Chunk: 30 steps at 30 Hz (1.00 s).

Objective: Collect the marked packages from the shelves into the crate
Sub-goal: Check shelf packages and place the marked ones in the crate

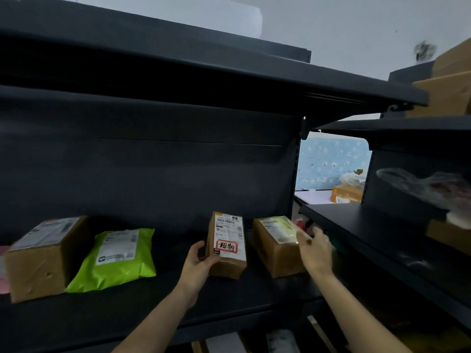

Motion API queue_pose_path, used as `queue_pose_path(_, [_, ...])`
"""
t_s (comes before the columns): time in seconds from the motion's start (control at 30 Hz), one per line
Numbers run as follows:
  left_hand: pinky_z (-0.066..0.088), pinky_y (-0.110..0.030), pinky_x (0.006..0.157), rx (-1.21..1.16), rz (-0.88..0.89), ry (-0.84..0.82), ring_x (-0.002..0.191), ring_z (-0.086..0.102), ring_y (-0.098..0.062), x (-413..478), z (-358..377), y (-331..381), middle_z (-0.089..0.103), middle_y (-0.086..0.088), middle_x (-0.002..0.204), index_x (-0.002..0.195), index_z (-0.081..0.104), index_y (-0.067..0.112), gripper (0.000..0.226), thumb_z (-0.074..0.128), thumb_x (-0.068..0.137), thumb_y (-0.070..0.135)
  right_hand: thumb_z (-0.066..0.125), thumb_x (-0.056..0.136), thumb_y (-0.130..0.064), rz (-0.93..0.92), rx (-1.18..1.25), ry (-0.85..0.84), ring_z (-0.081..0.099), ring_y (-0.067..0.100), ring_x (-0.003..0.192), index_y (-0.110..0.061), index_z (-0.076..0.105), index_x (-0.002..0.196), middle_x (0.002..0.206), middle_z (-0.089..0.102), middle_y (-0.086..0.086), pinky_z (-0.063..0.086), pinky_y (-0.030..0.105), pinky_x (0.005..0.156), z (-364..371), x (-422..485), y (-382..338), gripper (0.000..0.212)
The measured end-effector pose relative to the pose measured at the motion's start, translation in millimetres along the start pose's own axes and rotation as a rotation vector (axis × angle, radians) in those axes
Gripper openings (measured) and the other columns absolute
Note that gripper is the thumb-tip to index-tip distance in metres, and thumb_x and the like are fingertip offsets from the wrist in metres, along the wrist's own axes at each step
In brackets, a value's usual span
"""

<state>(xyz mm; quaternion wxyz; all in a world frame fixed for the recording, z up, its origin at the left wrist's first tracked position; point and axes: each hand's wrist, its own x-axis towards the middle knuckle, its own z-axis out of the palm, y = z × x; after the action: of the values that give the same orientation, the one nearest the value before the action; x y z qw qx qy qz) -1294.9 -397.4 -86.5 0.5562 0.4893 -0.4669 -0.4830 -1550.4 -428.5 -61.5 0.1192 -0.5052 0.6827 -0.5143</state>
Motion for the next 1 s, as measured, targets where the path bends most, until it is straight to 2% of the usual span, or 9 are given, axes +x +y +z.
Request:
queue_pose_path(0.1, [0.042, -0.032, 0.093, -0.035, -0.014, 0.011, 0.111, 0.055, -0.023, 2.7, 19.1, -4.1, 0.058, -0.011, 0.127, 0.145, 0.03, 0.017, 0.074, 0.069, 0.082, 0.017, 0.05, 0.093, -0.037, 0.158, 0.218, -0.262, 0.051, 0.015, 0.092, -0.018, 0.043, 0.133, 0.118, 0.054, 0.009, 0.042, 0.03, 0.078, -2.0, 14.0, 16.3, 0.045])
queue_pose_path(0.2, [0.043, -0.025, 0.081, -0.035, -0.014, 0.047, 0.098, 0.057, -0.015, 1.0, 26.8, -5.2, 0.062, 0.0, 0.11, 0.134, 0.043, 0.018, 0.059, 0.069, 0.082, 0.016, 0.054, 0.091, -0.034, 0.106, 0.329, -0.326, 0.052, 0.004, 0.083, -0.028, 0.049, 0.117, 0.111, 0.058, 0.003, 0.04, 0.021, 0.064, 7.1, 11.9, 23.0, 0.027])
queue_pose_path(0.3, [0.046, -0.024, 0.074, -0.047, -0.005, 0.123, 0.089, 0.059, -0.009, -0.2, 21.5, -2.3, 0.064, 0.008, 0.091, 0.114, 0.052, 0.025, 0.039, 0.069, 0.081, 0.013, 0.057, 0.089, -0.034, 0.073, 0.398, -0.359, 0.059, 0.016, 0.096, -0.021, 0.053, 0.112, 0.111, 0.062, 0.004, 0.05, 0.034, 0.081, 20.8, 0.6, 15.4, 0.026])
queue_pose_path(0.37, [0.048, -0.032, 0.084, -0.058, -0.008, 0.191, 0.092, 0.061, -0.015, -2.2, 14.3, 0.0, 0.064, 0.005, 0.093, 0.124, 0.051, 0.015, 0.045, 0.068, 0.083, 0.009, 0.054, 0.09, -0.038, 0.057, 0.376, -0.383, 0.058, 0.019, 0.1, -0.018, 0.051, 0.118, 0.109, 0.061, 0.001, 0.048, 0.038, 0.089, 28.4, -6.6, 7.2, 0.035])
queue_pose_path(0.5, [0.049, -0.038, 0.09, -0.058, 0.006, 0.319, 0.1, 0.061, -0.026, -15.0, -7.7, 6.4, 0.065, -0.007, 0.104, 0.135, 0.045, 0.006, 0.056, 0.066, 0.083, 0.006, 0.054, 0.09, -0.039, -0.001, 0.322, -0.398, 0.056, 0.023, 0.102, -0.013, 0.045, 0.125, 0.11, 0.059, 0.005, 0.044, 0.032, 0.084, 48.4, -16.7, -9.0, 0.045])
queue_pose_path(0.73, [0.05, -0.031, 0.081, -0.11, 0.009, 0.458, 0.092, 0.064, -0.02, -54.9, -45.4, 13.2, 0.067, -0.008, 0.101, 0.136, 0.046, 0.01, 0.054, 0.063, 0.085, 0.006, 0.054, 0.09, -0.039, -0.008, 0.356, -0.494, 0.053, 0.021, 0.096, -0.009, 0.041, 0.129, 0.119, 0.058, 0.012, 0.041, 0.028, 0.076, 84.6, -37.2, -39.5, 0.051])
queue_pose_path(0.8, [0.05, -0.028, 0.076, -0.106, 0.023, 0.478, 0.09, 0.064, -0.019, -65.1, -52.0, 15.4, 0.067, -0.008, 0.101, 0.136, 0.046, 0.009, 0.053, 0.063, 0.086, 0.005, 0.053, 0.091, -0.04, -0.003, 0.333, -0.498, 0.053, 0.029, 0.108, -0.008, 0.036, 0.135, 0.126, 0.053, 0.017, 0.044, 0.033, 0.084, 86.7, -41.7, -42.6, 0.057])
queue_pose_path(0.87, [0.05, -0.031, 0.082, -0.104, 0.038, 0.493, 0.094, 0.063, -0.022, -73.2, -55.5, 16.8, 0.066, -0.012, 0.106, 0.136, 0.046, 0.007, 0.052, 0.062, 0.086, 0.004, 0.052, 0.091, -0.039, -0.03, 0.293, -0.473, 0.047, 0.034, 0.12, -0.007, 0.031, 0.14, 0.133, 0.046, 0.02, 0.041, 0.04, 0.097, 82.0, -47.7, -41.4, 0.062])
queue_pose_path(1.0, [0.048, -0.035, 0.087, -0.103, 0.044, 0.476, 0.092, 0.062, -0.018, -87.2, -51.5, 14.0, 0.065, -0.008, 0.104, 0.136, 0.047, 0.01, 0.052, 0.063, 0.086, 0.007, 0.056, 0.09, -0.034, -0.192, 0.193, -0.389, 0.037, 0.031, 0.129, -0.004, 0.031, 0.141, 0.137, 0.042, 0.019, 0.033, 0.04, 0.106, 61.6, -71.1, -32.1, 0.064])
